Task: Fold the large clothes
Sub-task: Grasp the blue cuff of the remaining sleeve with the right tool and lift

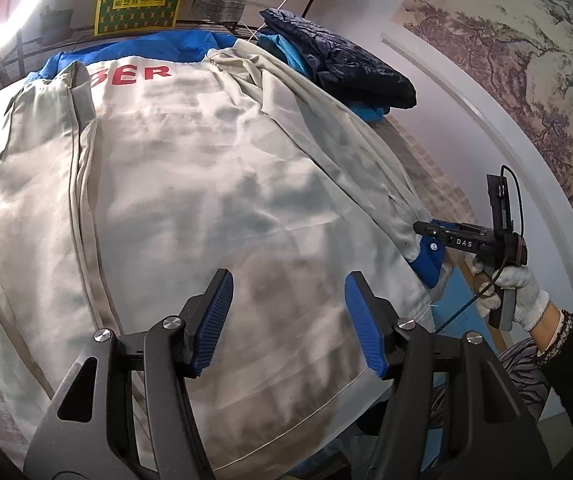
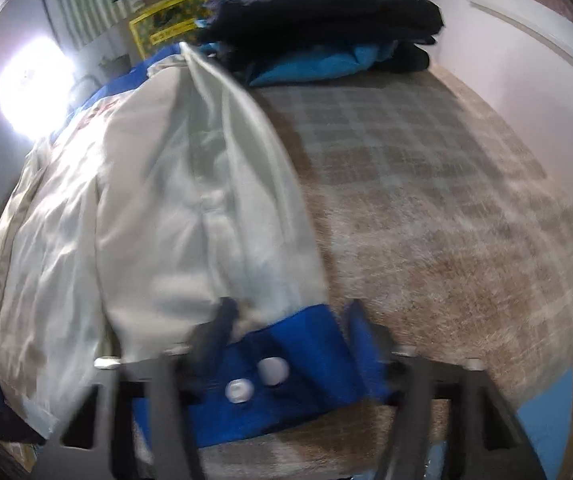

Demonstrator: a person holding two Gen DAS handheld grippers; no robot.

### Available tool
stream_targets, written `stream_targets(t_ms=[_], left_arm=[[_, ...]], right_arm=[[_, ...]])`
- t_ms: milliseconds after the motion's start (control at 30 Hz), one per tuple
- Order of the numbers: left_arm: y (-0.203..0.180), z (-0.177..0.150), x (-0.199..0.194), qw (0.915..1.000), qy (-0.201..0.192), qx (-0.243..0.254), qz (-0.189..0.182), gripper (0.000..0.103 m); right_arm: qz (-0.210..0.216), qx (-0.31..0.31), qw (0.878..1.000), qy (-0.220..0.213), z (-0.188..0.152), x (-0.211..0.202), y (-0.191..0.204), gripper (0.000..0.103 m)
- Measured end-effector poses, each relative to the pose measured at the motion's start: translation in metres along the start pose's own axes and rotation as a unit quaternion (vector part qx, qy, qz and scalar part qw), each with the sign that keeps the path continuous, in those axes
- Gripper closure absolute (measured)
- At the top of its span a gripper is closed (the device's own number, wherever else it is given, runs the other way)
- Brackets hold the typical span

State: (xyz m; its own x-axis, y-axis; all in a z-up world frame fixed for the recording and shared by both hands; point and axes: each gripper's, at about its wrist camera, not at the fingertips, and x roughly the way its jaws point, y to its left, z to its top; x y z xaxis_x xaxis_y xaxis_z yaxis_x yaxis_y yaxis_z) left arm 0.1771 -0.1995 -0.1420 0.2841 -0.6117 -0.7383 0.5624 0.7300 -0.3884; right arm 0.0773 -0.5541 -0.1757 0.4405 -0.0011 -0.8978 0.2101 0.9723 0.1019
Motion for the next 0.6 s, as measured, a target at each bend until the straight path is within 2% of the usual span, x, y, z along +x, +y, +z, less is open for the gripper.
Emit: stream_targets(t_ms=[33, 100, 167, 267, 367, 467, 600], left_arm=[[0.0, 0.0, 0.0, 1.0, 0.0, 0.0, -0.001, 0.043], [-0.002, 0.0, 0.0, 1.0, -0.001, 0.002, -0.002, 0.043], [-0.003, 0.001, -0.001, 1.0, -0.003, 0.004, -0.002, 0.043], [-0.001, 0.001, -0.005, 1.0, -0.006, 0.004, -0.002, 0.043], [0.001, 0.001, -0.009, 1.0, -0.01, 0.0, -0.001, 0.043], [0.004, 0.003, -0.014, 0.9999, -0.016, -0.005, 0.0, 0.043], [0.009, 0.005, -0.021, 0.9996, -0.026, -0.011, 0.005, 0.043]], right_arm=[[0.001, -0.002, 1.0, 0.0, 0.001, -0.002, 0.002, 0.072], [0.0, -0.004, 1.0, -0.005, 0.001, -0.007, 0.004, 0.092], [-0.026, -0.018, 0.999, -0.02, 0.006, -0.016, 0.01, 0.094], [-0.073, -0.045, 0.994, -0.068, 0.014, -0.045, 0.019, 0.095], [-0.095, -0.033, 0.988, -0.118, 0.027, -0.081, 0.018, 0.095], [-0.141, -0.056, 0.972, -0.178, 0.034, -0.121, 0.034, 0.095], [-0.119, -0.117, 0.959, -0.229, 0.031, -0.161, 0.082, 0.095]])
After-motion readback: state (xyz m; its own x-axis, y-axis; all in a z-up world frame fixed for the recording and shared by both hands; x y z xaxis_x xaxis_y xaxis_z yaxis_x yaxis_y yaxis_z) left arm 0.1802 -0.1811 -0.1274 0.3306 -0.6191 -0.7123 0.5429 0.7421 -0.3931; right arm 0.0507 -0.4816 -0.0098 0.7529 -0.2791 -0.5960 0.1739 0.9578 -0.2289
